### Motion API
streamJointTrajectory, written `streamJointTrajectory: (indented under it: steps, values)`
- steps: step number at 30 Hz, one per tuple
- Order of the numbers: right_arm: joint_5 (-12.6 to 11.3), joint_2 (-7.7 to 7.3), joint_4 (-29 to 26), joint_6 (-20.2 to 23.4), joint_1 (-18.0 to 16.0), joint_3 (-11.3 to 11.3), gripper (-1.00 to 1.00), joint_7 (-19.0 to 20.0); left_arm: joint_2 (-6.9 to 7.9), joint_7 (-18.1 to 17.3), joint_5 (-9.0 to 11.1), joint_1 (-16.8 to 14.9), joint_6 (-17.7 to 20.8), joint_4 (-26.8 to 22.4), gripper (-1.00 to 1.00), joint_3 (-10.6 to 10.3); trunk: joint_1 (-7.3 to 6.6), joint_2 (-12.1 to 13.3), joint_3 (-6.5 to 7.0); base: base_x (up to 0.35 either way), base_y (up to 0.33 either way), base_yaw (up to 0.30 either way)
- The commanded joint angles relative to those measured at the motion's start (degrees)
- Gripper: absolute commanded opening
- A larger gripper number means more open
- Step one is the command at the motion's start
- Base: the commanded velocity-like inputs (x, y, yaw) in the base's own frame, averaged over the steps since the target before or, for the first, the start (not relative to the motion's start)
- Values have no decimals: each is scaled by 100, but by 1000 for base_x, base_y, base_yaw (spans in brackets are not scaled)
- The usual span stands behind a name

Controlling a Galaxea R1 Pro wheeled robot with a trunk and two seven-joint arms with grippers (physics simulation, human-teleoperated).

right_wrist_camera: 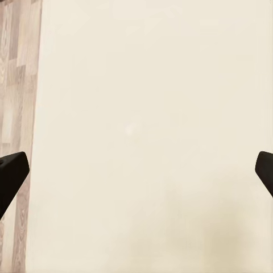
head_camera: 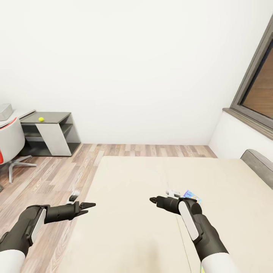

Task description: Put all the toys in the child's room - the three board games (two on the bed and one on the table), the two jigsaw puzzles on the table, and the tennis ball on the table - inside the toy box on the table in the child's room.

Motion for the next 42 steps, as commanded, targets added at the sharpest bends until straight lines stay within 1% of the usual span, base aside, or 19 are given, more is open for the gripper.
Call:
streamJointTrajectory:
  steps: [1, 17, 35, 42]
  values:
    - [23, 0, -5, 26, -5, -4, 100, 19, 0, -13, 8, -4, 52, -3, 100, 5, 4, -12, -8, 0, 0, -83]
    - [26, 1, -5, 19, -5, -4, 100, 19, 0, -13, 8, -5, 52, -5, 100, -3, 4, -12, 2, 0, 0, -16]
    - [38, 17, -5, 11, -5, -2, 100, 16, 0, -8, 8, -3, 52, -4, 100, -4, 4, -12, 4, -8, -29, -1]
    - [49, 28, -5, 9, -5, 4, 100, 11, 0, -5, 8, -7, 52, -4, 100, -4, 4, -12, 21, 0, -60, -56]
